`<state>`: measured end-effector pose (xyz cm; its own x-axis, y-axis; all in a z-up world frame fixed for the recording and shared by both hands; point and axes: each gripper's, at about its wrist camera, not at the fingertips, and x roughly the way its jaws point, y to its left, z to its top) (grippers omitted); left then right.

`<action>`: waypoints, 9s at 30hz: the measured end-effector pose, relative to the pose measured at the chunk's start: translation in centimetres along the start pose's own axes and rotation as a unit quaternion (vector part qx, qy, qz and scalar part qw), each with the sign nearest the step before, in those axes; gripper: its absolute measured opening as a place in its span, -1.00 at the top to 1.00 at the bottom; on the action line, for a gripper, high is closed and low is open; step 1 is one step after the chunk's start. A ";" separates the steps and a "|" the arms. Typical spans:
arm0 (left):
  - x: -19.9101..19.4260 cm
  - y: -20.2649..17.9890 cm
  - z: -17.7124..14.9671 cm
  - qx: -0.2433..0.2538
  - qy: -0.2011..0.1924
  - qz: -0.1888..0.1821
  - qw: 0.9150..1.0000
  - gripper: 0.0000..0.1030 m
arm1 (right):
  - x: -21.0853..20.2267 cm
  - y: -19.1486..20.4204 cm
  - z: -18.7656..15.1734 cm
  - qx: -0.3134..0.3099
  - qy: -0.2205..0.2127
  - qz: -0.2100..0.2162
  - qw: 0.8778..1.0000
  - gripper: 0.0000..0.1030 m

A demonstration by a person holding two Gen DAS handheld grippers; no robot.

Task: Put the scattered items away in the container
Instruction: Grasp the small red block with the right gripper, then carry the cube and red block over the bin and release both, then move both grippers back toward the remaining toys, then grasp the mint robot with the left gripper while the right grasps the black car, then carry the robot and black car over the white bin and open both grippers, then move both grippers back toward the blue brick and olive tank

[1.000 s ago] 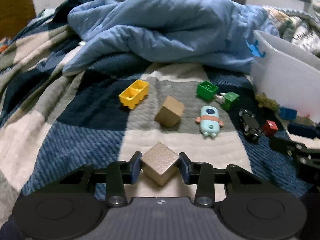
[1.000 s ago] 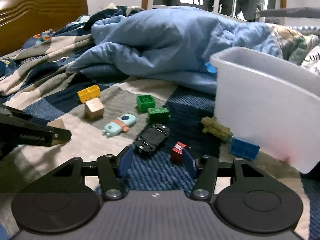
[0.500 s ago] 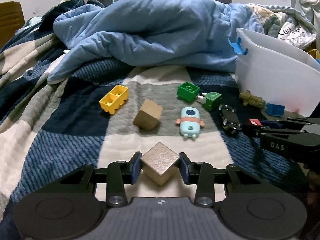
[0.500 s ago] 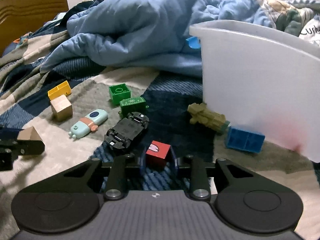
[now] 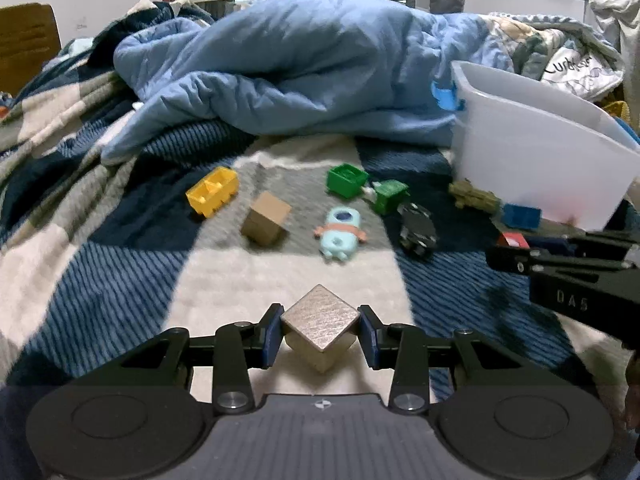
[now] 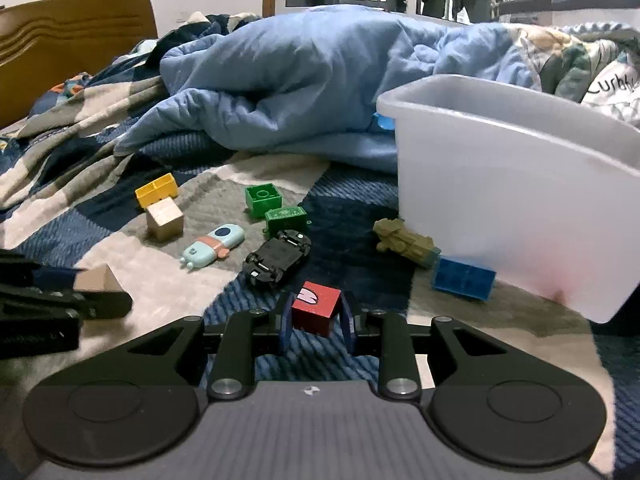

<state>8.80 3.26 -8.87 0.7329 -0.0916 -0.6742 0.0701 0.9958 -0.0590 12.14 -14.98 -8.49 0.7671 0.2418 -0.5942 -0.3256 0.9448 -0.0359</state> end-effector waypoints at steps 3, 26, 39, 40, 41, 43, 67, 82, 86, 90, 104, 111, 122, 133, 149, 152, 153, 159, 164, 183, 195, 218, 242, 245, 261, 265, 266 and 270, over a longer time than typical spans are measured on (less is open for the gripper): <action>-0.7 -1.4 -0.1 0.010 -0.002 -0.009 1.000 0.16 | -1.3 -0.4 0.0 0.001 -0.009 -0.001 1.000 0.46; -2.8 -13.5 9.3 0.107 -0.072 -0.090 0.988 0.16 | -8.1 -8.6 3.7 0.029 -0.089 -0.063 0.994 0.46; -1.6 -19.1 16.7 0.108 -0.125 -0.102 0.981 0.16 | -9.9 -15.1 8.1 0.043 -0.143 -0.101 0.984 0.45; -1.3 -19.5 17.2 0.108 -0.126 -0.103 0.981 0.16 | -9.7 -15.5 8.5 0.040 -0.144 -0.104 0.983 0.45; -1.0 -19.9 17.7 0.110 -0.127 -0.103 0.980 0.16 | -9.4 -15.9 8.8 0.040 -0.144 -0.107 0.983 0.45; -0.2 -20.7 18.6 0.115 -0.129 -0.095 0.980 0.16 | -8.7 -16.7 9.3 0.044 -0.138 -0.106 0.984 0.45; 4.7 -22.6 20.8 0.122 -0.100 -0.067 0.985 -0.18 | -5.0 -18.8 8.8 0.057 -0.098 -0.125 0.986 -0.03; -1.3 -15.8 17.3 0.109 -0.126 -0.033 0.985 -0.33 | -7.8 -11.5 9.1 0.015 -0.113 -0.082 0.990 -0.05; -2.0 -12.9 15.2 0.093 -0.115 -0.017 0.989 -0.41 | -7.5 -8.8 8.3 0.009 -0.104 -0.063 0.993 -0.15; -2.3 -8.7 12.4 0.078 -0.098 0.006 0.992 -0.48 | -6.5 -6.0 7.0 -0.001 -0.085 -0.041 0.995 -0.30; 1.9 1.3 4.9 0.015 -0.005 0.035 0.999 -0.53 | -1.4 -1.2 2.2 -0.022 -0.008 0.007 1.000 -0.22; 5.1 0.1 5.3 0.028 -0.004 -0.010 1.000 -0.49 | 0.7 -0.1 2.0 -0.026 0.008 0.019 0.999 -0.14; 10.0 0.0 6.3 0.055 0.034 -0.007 0.998 0.14 | 4.3 0.7 2.1 -0.009 0.023 0.027 0.999 -0.13; 10.0 2.1 6.5 0.049 0.033 -0.020 0.998 0.14 | 8.2 1.9 2.8 0.020 0.038 0.018 0.999 -0.04; 9.8 1.8 6.1 0.056 0.027 -0.014 0.998 0.14 | 9.9 -0.2 3.9 0.107 0.061 0.030 0.992 0.25; 9.8 1.8 6.1 0.058 0.027 -0.013 0.998 0.14 | 9.7 -0.1 4.0 0.090 0.057 0.030 0.994 0.34; 9.7 1.7 6.0 0.059 0.027 -0.012 0.998 0.14 | 9.5 0.0 3.9 0.082 0.056 0.029 0.995 0.34; 8.7 1.0 5.6 0.064 0.027 -0.009 0.998 0.14 | 7.4 1.3 3.3 -0.027 0.035 -0.006 0.999 0.34; 7.8 0.0 4.9 0.063 0.028 -0.017 0.997 0.14 | 4.9 1.6 2.4 -0.102 0.017 -0.032 0.994 0.34; 1.6 -6.6 5.4 0.086 -0.010 -0.045 0.995 0.14 | -1.1 -1.1 0.1 -0.097 -0.011 -0.052 0.994 0.34; -2.9 -12.3 10.8 0.111 -0.084 -0.077 0.987 0.14 | -5.8 -6.9 2.9 -0.033 -0.072 -0.101 0.992 0.34; 4.9 -20.6 19.3 0.129 -0.067 -0.095 0.985 0.15 | -3.6 -16.1 7.2 0.005 -0.092 -0.161 0.983 0.34; 0.9 -15.7 16.3 0.123 -0.092 -0.082 0.985 -0.37 | -7.3 -12.9 6.3 -0.007 -0.131 -0.130 0.983 -0.06; 0.9 -13.7 14.7 0.124 -0.082 -0.064 0.987 -0.39 | -6.8 -11.1 5.0 -0.026 -0.119 -0.113 0.986 -0.07; 5.9 -9.9 10.2 0.091 -0.009 -0.071 0.993 -0.39 | 2.8 -9.2 0.0 0.013 -0.004 -0.062 0.998 -0.04; 7.5 -10.5 9.9 0.091 0.001 -0.081 0.993 -0.39 | 4.0 -10.6 0.0 0.036 0.006 -0.046 0.998 -0.03; 7.8 -10.7 9.8 0.090 0.003 -0.084 0.992 -0.39 | 4.3 -10.9 0.0 0.041 0.007 -0.043 0.998 -0.03; 8.6 -11.0 9.5 0.094 0.011 -0.084 0.992 -0.39 | 5.8 -11.8 0.2 0.063 0.018 -0.029 0.997 -0.06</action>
<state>20.80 -8.56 -7.02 0.6852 -0.2538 -0.6827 0.3162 0.9480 -0.0350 20.56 -24.72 -11.33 0.7613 0.1808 -0.6227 -0.2078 0.9777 0.0297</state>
